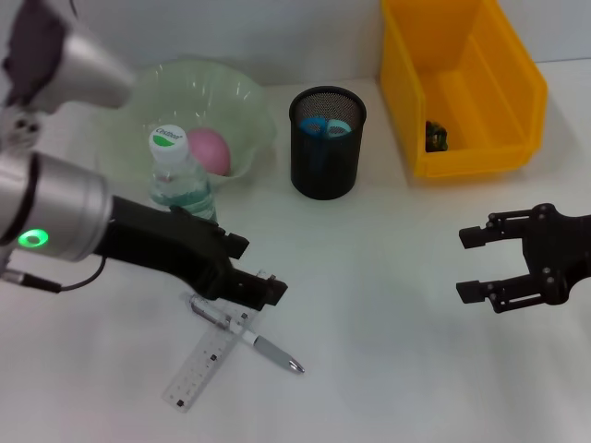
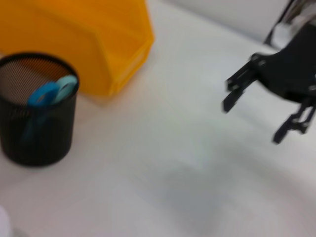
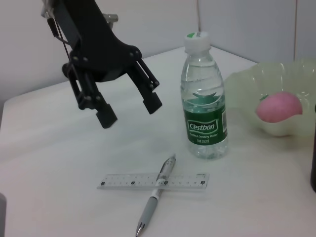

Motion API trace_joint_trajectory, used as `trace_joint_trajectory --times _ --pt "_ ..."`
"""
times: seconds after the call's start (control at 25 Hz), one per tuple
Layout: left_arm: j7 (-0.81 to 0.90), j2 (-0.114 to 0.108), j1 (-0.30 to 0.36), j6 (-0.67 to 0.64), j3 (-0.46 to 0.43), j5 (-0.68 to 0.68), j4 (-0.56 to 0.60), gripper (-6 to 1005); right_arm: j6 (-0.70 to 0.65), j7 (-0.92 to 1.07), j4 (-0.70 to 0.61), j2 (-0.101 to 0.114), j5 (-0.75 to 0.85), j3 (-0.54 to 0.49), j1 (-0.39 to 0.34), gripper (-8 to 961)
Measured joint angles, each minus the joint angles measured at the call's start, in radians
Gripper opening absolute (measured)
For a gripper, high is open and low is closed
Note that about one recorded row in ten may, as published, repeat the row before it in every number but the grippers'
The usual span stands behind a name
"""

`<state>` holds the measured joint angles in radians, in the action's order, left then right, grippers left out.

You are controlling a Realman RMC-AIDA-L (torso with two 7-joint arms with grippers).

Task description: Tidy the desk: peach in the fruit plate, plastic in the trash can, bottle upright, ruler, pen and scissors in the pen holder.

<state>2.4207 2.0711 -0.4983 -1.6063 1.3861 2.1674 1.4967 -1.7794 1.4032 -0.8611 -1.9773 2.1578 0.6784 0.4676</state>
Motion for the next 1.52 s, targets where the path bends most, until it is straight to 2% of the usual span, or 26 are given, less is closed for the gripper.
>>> trace_joint_trajectory --times 0.08,0.16,0.24,0.4,0.52,1.52 --pt "0.088 0.001 -0.046 -0.001 0.04 0.059 0.0 800 0.0 0.002 -0.001 0.0 0.0 0.0 0.0 772" --pt "0.114 0.002 -0.062 0.0 0.057 0.081 -0.002 800 0.0 0.002 -0.003 0.0 0.001 0.0 0.0 772" --pt "0.221 0.008 -0.127 0.015 0.132 0.171 -0.015 800 0.0 0.003 -0.004 0.0 0.001 0.0 0.0 772" --pt "0.31 0.009 -0.177 0.049 0.173 0.203 -0.058 799 0.0 0.004 -0.006 0.0 0.001 0.001 -0.001 772" --pt "0.354 0.009 -0.211 0.101 0.191 0.206 -0.137 799 -0.001 0.004 -0.008 0.0 0.001 0.002 -0.003 772" --pt "0.341 0.009 -0.238 0.284 0.323 0.277 -0.305 795 0.025 -0.002 0.0 -0.007 0.0 0.006 -0.002 772"
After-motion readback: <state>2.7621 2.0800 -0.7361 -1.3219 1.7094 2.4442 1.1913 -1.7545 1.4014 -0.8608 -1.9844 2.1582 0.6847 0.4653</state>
